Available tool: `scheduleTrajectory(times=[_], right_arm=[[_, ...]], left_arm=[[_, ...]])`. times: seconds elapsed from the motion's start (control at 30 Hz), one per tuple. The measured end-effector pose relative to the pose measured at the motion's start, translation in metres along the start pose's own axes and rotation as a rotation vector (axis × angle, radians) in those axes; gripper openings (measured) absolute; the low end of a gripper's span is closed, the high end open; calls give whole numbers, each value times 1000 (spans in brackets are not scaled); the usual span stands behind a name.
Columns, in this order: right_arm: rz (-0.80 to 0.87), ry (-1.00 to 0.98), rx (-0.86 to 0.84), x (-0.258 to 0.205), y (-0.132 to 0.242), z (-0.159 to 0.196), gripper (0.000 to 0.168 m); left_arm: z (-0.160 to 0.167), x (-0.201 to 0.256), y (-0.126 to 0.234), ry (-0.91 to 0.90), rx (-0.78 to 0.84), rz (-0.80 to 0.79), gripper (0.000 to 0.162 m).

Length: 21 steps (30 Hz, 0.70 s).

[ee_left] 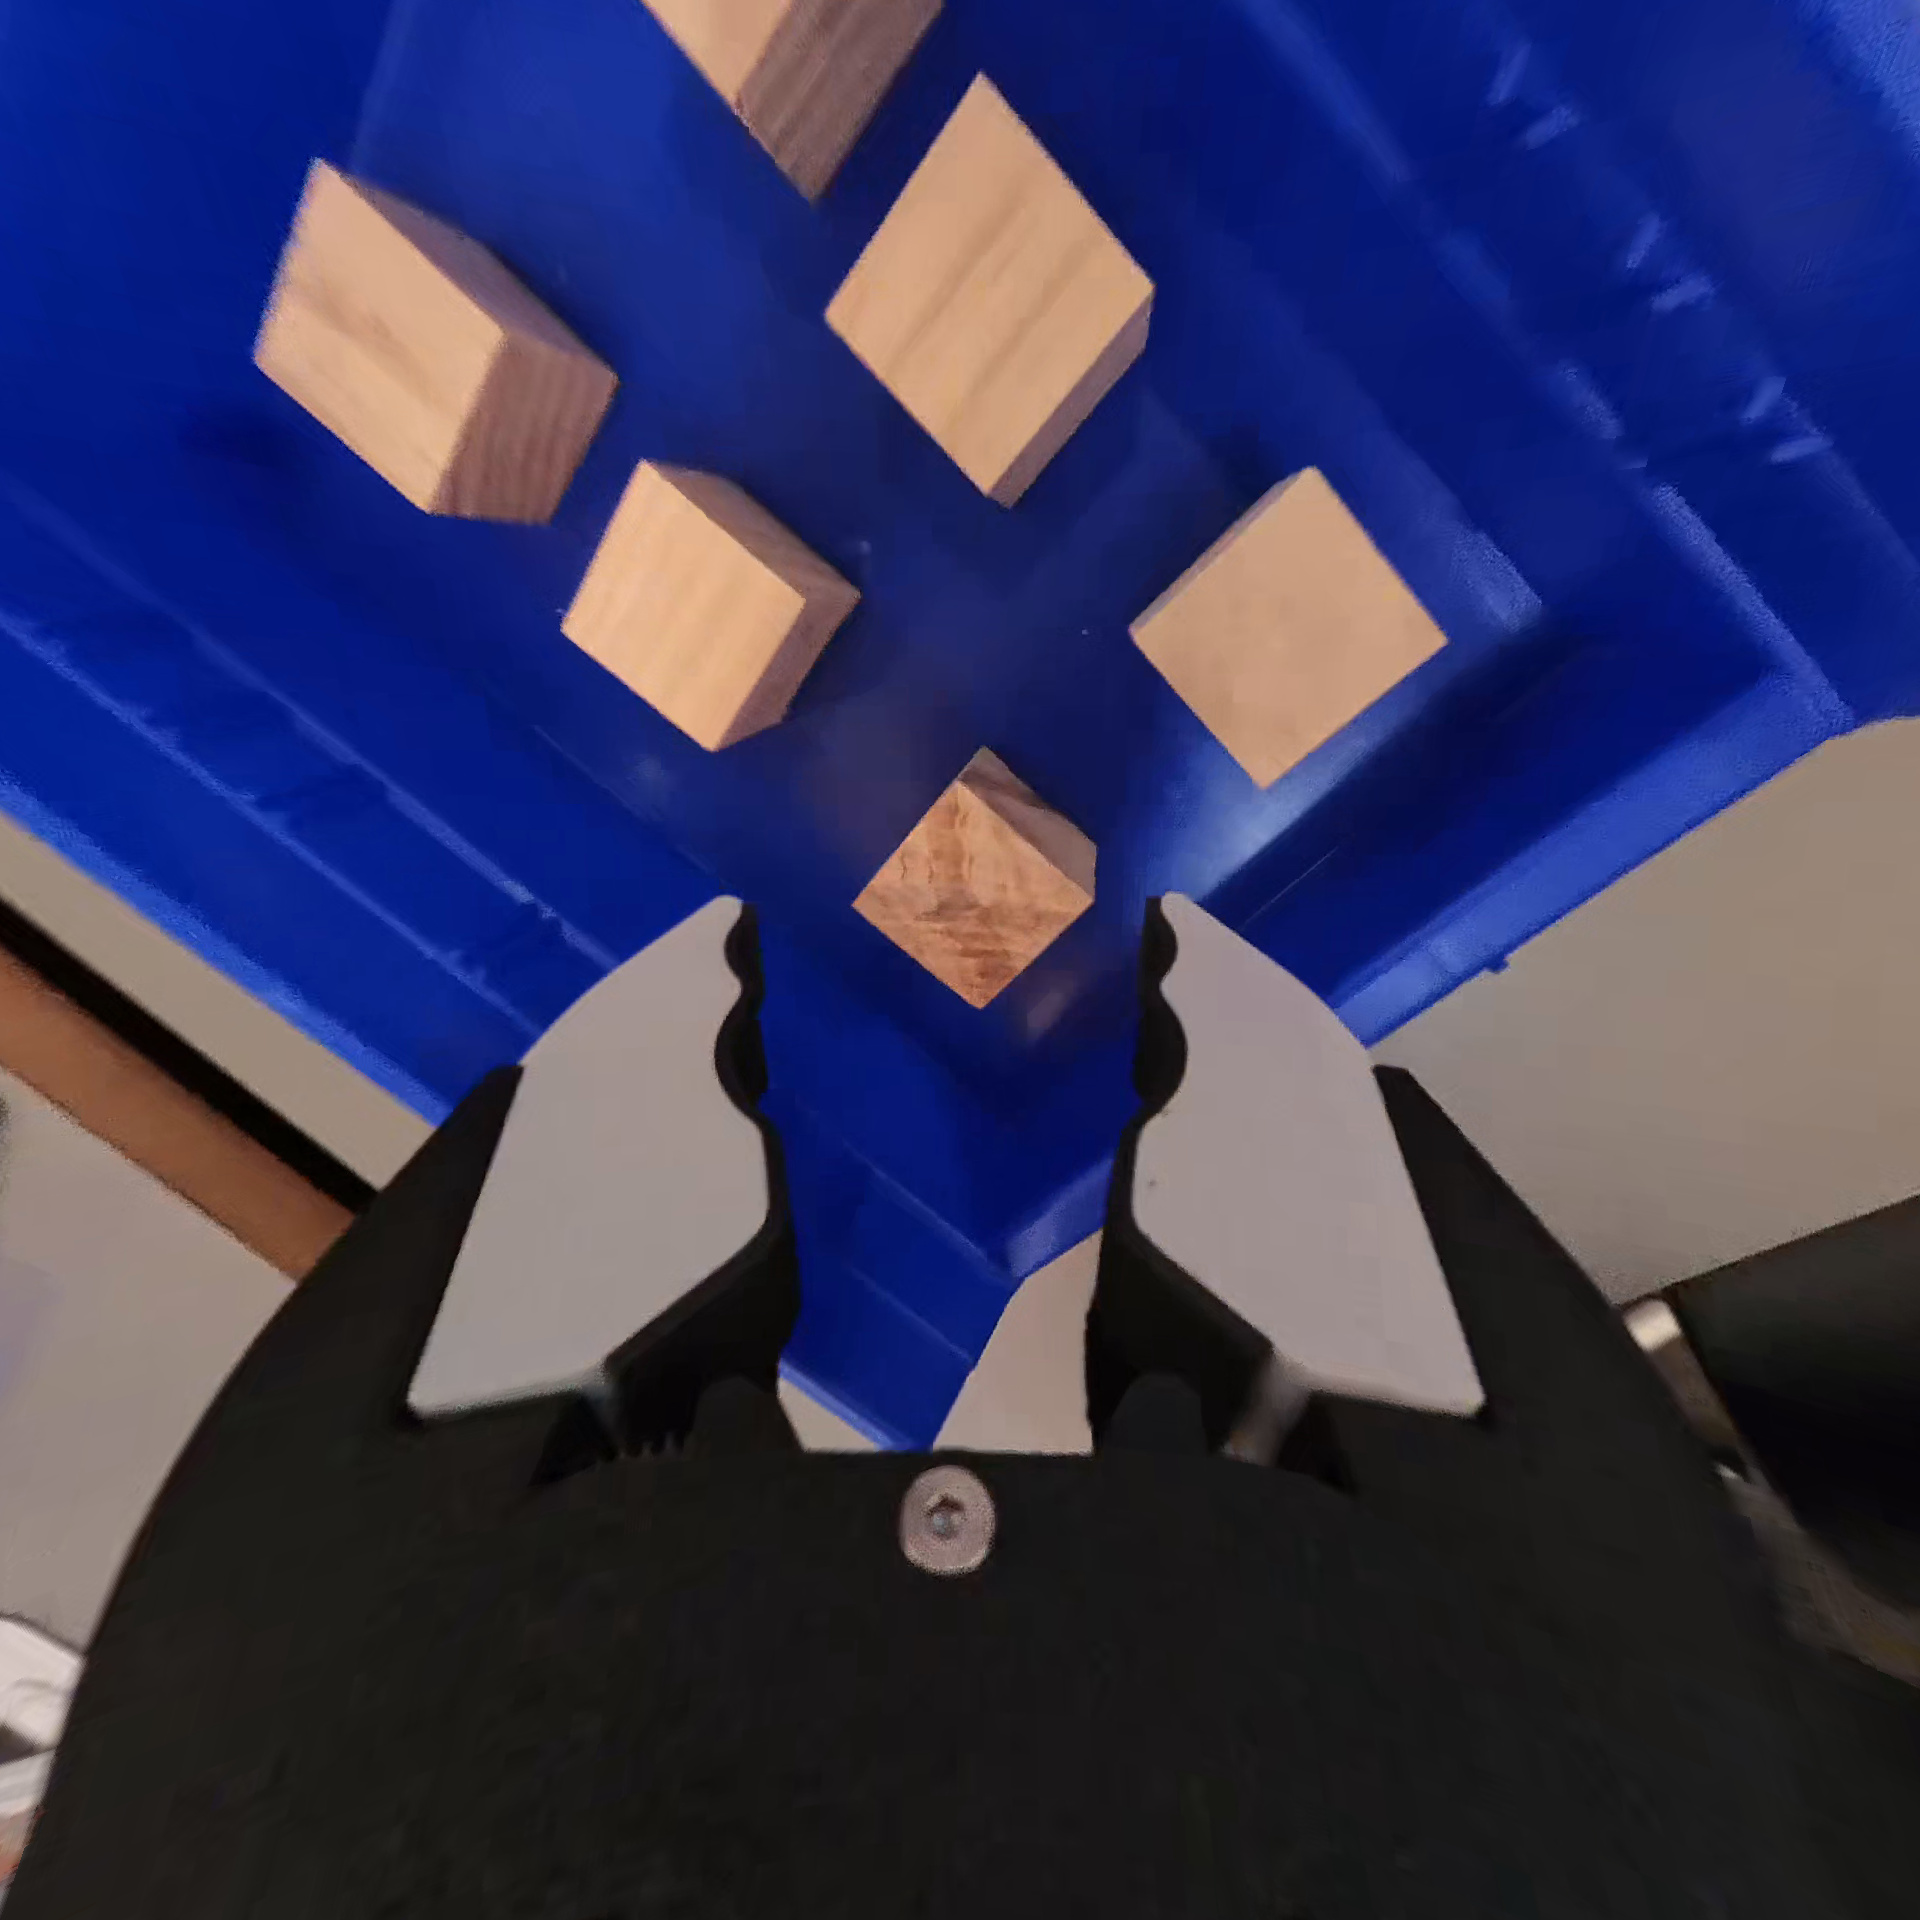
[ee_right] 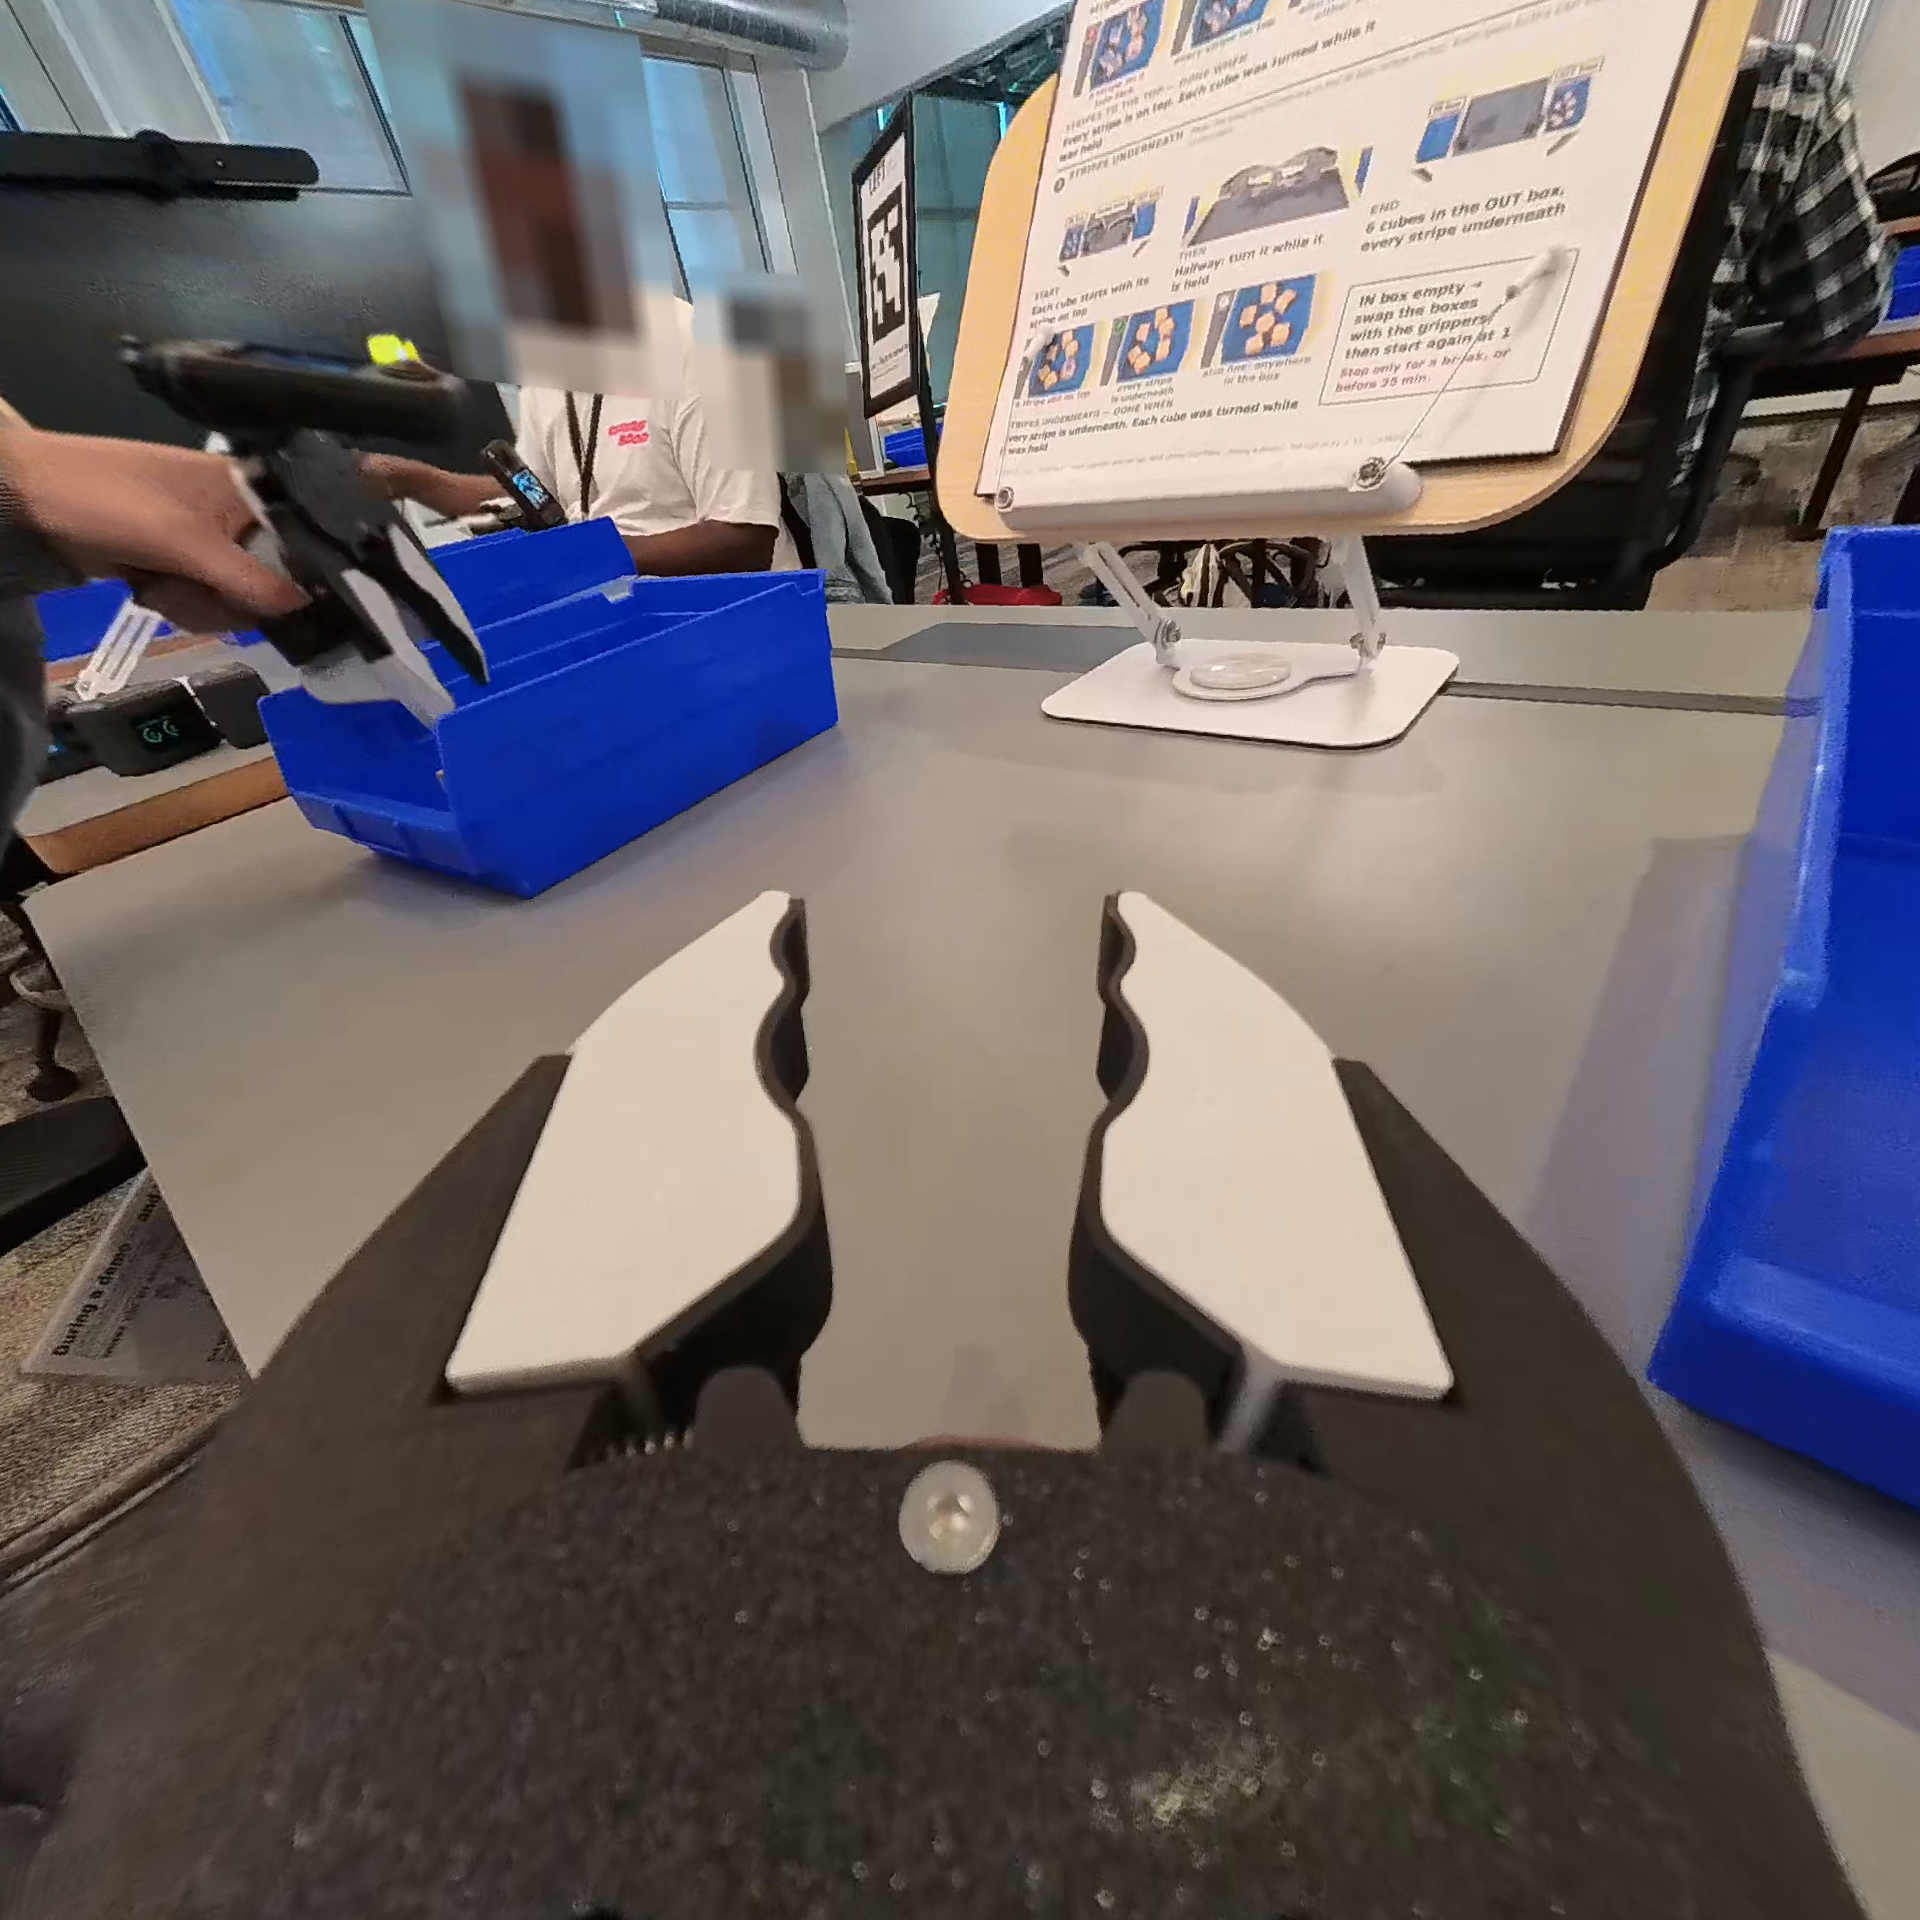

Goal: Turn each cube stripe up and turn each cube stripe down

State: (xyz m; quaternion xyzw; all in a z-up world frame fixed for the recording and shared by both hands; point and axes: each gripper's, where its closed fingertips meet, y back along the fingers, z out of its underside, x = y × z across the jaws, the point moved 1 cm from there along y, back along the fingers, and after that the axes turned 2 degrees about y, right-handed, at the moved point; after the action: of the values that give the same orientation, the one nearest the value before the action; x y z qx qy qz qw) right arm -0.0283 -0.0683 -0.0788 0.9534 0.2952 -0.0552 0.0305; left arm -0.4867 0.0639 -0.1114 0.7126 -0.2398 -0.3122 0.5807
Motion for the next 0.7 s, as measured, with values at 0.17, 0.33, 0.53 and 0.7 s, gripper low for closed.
scheduleTrajectory(times=[0.17, 0.33, 0.53, 0.7], right_arm=[[-4, 60, -8, -5, -2, 1, 53], [-25, 74, -29, -11, -5, 6, 52], [-12, 98, -20, -10, -3, 3, 51], [-9, 93, -15, -8, -2, 1, 51]], left_arm=[[13, 0, -24, -54, -94, 22, 71], [19, 5, -45, -105, -147, 53, 60], [23, 6, -38, -140, -182, 52, 53], [11, 5, 11, -148, -73, -4, 52]])
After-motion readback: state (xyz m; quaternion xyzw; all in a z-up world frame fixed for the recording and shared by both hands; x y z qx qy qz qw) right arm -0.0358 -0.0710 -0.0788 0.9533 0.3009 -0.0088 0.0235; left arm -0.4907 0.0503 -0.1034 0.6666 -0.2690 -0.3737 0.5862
